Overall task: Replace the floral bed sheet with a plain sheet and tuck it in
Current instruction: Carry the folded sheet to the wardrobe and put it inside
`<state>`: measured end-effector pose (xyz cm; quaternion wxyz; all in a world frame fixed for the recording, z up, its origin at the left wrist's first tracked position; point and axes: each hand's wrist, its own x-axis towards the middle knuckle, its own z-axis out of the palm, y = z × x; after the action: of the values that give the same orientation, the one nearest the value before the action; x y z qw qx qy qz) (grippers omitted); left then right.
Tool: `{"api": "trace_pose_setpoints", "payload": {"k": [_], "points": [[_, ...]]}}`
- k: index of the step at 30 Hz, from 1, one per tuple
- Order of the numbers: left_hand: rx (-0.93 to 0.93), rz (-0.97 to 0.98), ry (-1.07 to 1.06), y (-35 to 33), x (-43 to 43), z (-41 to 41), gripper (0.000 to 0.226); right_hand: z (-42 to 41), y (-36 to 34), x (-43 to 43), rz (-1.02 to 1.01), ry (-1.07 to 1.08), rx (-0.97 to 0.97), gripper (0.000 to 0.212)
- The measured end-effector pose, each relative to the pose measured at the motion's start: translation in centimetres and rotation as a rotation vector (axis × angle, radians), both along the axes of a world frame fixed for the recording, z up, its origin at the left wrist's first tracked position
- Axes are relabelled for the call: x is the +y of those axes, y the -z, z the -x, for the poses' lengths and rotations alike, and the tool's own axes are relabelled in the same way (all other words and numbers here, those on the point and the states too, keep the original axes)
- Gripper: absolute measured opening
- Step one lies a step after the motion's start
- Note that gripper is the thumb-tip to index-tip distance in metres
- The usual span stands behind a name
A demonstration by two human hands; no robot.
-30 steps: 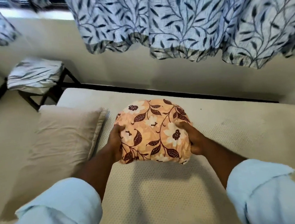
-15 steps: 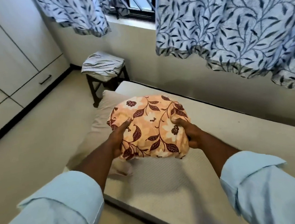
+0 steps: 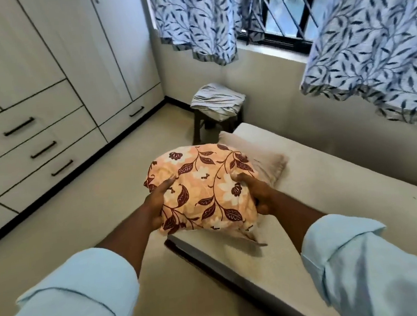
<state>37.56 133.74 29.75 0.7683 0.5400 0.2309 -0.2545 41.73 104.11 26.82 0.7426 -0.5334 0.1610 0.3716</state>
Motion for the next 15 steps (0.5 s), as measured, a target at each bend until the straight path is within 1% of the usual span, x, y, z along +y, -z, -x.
{"api": "trace_pose_setpoints", "payload": {"k": [2,4,8,9,13,15], "points": [[-0.011,0.0,-0.043,0.0,3.3,-0.1,0.053,-1.0,-0.3,3.4,0.021,-0.021,-0.009,0.063],[-0.028,0.003,-0.081,0.1,6.1,-0.5,0.052,-2.3,-0.1,6.3,0.037,-0.054,-0.013,0.065],[-0.038,0.013,-0.138,0.9,11.1,-2.1,0.049,-5.8,0.8,11.6,0.104,-0.105,-0.027,0.081],[-0.032,0.012,-0.149,1.2,12.2,-2.6,0.05,-6.7,1.1,12.7,0.11,-0.117,-0.021,0.082],[-0.019,0.001,-0.181,1.3,17.1,-6.4,0.052,-11.2,1.9,18.1,0.095,-0.16,-0.023,0.073],[0.001,-0.009,-0.198,1.3,19.4,-8.5,0.053,-13.8,1.9,20.6,0.09,-0.171,-0.023,0.075]]}}
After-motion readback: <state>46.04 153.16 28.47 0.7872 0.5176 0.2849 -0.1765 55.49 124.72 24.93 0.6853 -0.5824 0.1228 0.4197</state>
